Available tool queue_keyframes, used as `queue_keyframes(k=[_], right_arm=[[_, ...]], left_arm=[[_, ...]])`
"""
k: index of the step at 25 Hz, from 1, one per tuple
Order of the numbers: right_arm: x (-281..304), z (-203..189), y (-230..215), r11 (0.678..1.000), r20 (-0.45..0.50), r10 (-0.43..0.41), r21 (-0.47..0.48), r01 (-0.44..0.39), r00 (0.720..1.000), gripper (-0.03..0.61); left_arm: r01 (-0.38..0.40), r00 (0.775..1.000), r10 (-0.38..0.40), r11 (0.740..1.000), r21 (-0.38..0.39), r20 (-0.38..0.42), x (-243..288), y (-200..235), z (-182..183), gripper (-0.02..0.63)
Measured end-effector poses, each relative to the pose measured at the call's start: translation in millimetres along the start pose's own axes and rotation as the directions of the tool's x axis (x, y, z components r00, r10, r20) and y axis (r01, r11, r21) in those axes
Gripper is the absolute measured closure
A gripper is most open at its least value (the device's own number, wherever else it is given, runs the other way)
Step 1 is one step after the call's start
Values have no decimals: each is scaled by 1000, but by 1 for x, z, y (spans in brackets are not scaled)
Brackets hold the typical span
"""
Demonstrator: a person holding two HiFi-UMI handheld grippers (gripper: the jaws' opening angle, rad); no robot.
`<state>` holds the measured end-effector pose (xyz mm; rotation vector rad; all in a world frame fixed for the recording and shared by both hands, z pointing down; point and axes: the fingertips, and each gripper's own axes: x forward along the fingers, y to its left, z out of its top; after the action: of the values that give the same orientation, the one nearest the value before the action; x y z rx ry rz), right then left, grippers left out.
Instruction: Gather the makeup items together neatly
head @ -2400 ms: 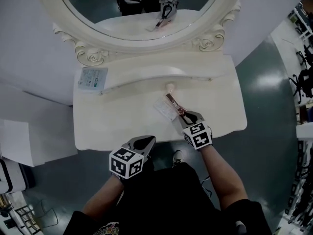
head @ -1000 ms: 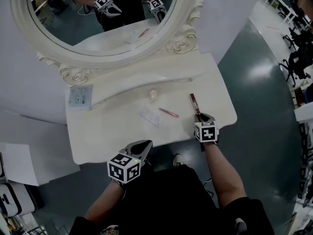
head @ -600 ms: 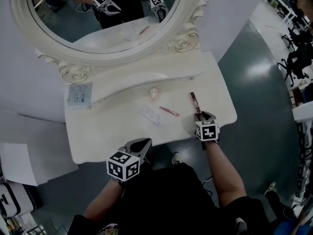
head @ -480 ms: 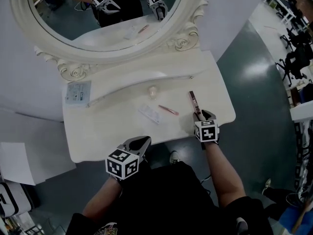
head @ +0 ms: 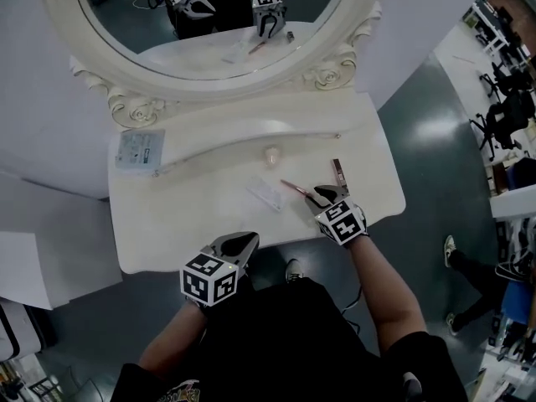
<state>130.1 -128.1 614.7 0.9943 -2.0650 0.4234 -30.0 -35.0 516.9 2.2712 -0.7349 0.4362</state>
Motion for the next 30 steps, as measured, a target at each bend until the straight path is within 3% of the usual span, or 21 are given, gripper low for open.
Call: queue_keyframes(k=[8, 11, 14, 17, 21, 25, 30], right_arm=[[28, -4, 7, 997, -99, 65, -26, -68, 993, 438], [29, -3, 10, 997, -96, 78, 3, -78, 992, 478], [30, -3, 9, 996, -66, 50, 74, -45, 997, 500], [26, -5, 2, 985, -38, -40, 164, 46, 998, 503], [10, -14, -20, 925, -35, -205, 320, 205, 978, 503], [1, -27, -32, 849, -70, -285, 444, 285, 956, 503], [-1, -32, -34, 824, -93, -304, 474, 311, 948, 503]], left_arm=[[-45, 999, 46, 998, -53, 1, -19, 26, -11, 604], [-45, 999, 44, 997, -59, -6, -20, 30, -13, 604], [-33, 999, 32, 998, -50, -17, -19, 30, -15, 604], [-14, 999, 13, 1000, -28, -29, -18, 28, -14, 604], [4, 999, -4, 1000, -3, -48, -17, 27, -12, 604], [21, 998, -20, 1000, 16, -64, -16, 26, -11, 604], [43, 996, -40, 998, 41, -81, -15, 25, -8, 604]])
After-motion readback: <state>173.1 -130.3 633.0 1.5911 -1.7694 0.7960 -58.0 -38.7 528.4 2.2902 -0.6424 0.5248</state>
